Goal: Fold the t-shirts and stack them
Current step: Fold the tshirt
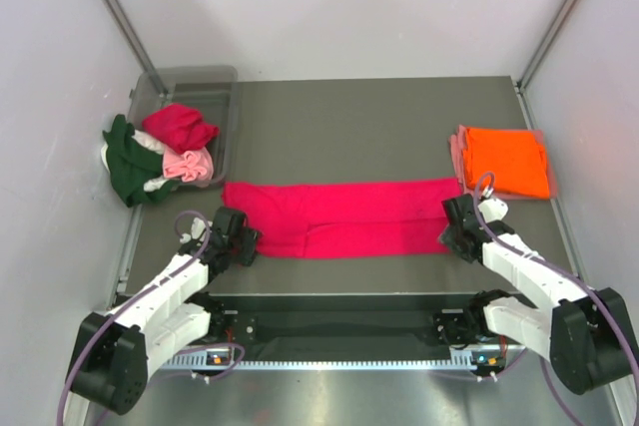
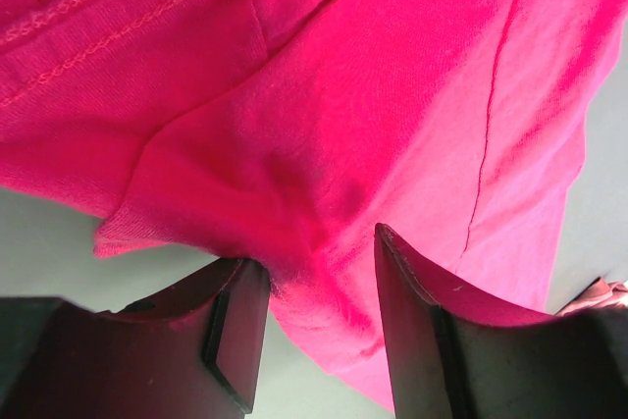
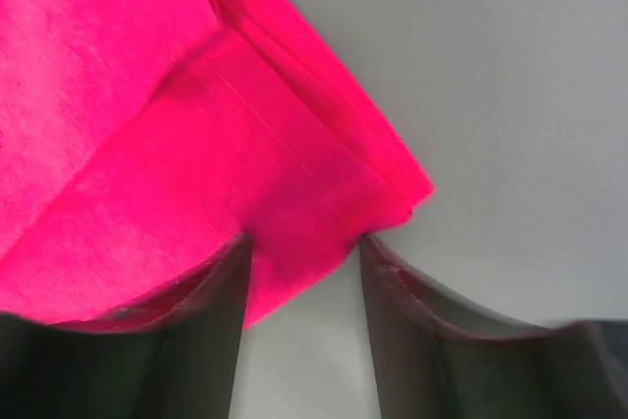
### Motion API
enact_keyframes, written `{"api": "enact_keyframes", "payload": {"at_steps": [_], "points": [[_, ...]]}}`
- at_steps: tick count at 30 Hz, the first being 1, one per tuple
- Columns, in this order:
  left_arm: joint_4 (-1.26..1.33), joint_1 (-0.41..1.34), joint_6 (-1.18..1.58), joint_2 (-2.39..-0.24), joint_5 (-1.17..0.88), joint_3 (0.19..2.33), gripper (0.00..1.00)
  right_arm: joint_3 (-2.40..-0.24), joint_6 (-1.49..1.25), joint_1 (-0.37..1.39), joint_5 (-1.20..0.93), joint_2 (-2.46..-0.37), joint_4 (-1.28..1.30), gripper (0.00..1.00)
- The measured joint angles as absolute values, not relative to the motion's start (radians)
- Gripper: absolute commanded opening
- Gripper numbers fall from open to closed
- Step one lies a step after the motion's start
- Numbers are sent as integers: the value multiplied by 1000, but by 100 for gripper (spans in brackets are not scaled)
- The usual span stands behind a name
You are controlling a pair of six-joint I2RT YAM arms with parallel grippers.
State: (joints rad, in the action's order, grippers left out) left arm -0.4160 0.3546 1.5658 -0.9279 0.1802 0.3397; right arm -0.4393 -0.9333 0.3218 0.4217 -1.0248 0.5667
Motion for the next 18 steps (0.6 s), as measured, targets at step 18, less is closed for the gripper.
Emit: {"api": "enact_keyframes", "payload": {"at_steps": [18], "points": [[-233, 362, 1507, -1199, 197, 445, 45, -430, -911, 313, 356, -950, 555, 0]]}}
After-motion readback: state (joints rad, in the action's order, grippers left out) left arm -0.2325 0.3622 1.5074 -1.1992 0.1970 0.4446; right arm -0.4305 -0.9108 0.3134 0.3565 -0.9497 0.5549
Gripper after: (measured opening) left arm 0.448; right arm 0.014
